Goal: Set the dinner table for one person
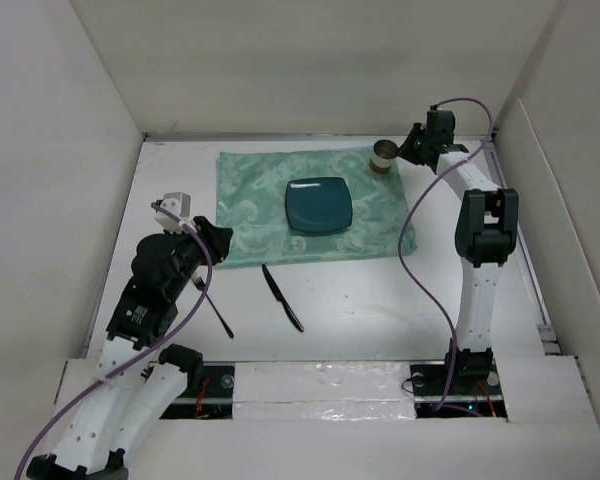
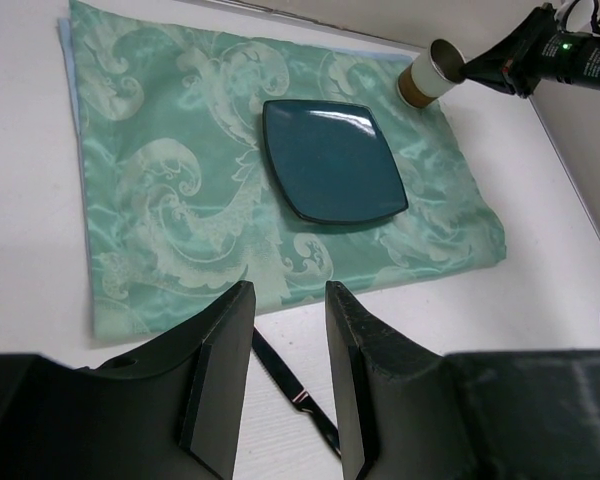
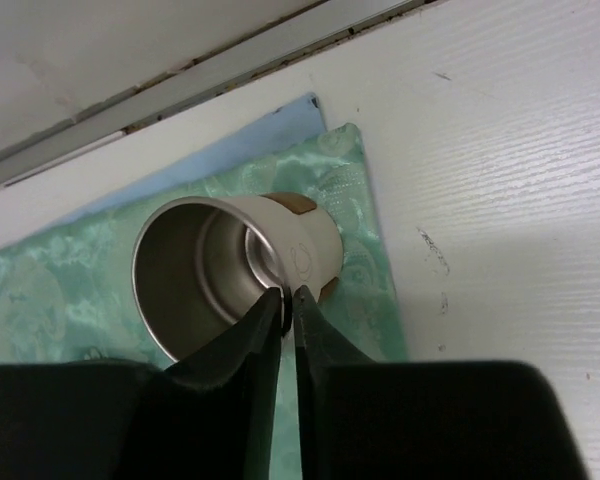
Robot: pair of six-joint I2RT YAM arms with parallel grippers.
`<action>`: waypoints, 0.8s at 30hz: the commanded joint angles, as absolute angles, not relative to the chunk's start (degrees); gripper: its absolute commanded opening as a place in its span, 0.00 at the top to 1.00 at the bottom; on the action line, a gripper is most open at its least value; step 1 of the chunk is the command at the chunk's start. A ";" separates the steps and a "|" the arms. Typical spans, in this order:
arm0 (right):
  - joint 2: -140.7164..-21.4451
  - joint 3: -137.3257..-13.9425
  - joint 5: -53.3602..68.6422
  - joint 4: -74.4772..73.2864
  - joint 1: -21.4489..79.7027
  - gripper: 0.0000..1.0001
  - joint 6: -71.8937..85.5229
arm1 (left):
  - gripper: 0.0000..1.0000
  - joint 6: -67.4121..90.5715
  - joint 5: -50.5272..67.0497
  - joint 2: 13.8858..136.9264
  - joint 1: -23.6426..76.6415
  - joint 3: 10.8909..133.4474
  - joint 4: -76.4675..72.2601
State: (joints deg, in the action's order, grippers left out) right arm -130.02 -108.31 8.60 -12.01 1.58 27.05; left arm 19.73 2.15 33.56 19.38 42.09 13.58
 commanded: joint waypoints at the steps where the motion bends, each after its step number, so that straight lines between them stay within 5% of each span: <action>1: -127.36 -109.07 8.70 -9.85 1.14 0.79 27.86 | 0.68 18.90 1.67 33.40 19.07 42.36 12.22; 5: -125.16 -110.30 9.40 -10.46 1.14 0.54 27.25 | 0.68 18.90 1.58 33.31 19.07 42.36 12.13; 10: -116.76 -106.11 10.20 -7.75 1.14 0.51 24.62 | 0.68 19.07 1.14 33.05 19.07 42.36 12.39; 12: -111.91 -101.36 9.67 -4.59 1.93 0.65 22.42 | 0.68 19.25 0.97 32.96 19.07 42.36 12.65; 14: -102.81 -91.71 9.93 -1.69 4.12 0.98 20.32 | 0.68 19.60 0.62 32.61 19.07 42.54 12.83; 20: -77.57 -55.98 12.57 17.83 22.26 1.00 14.86 | 0.72 24.07 -12.52 28.93 19.07 42.89 14.67; 24: -70.33 -46.24 6.70 15.68 39.95 1.00 9.77 | 0.74 27.16 -16.70 25.24 19.07 43.07 15.38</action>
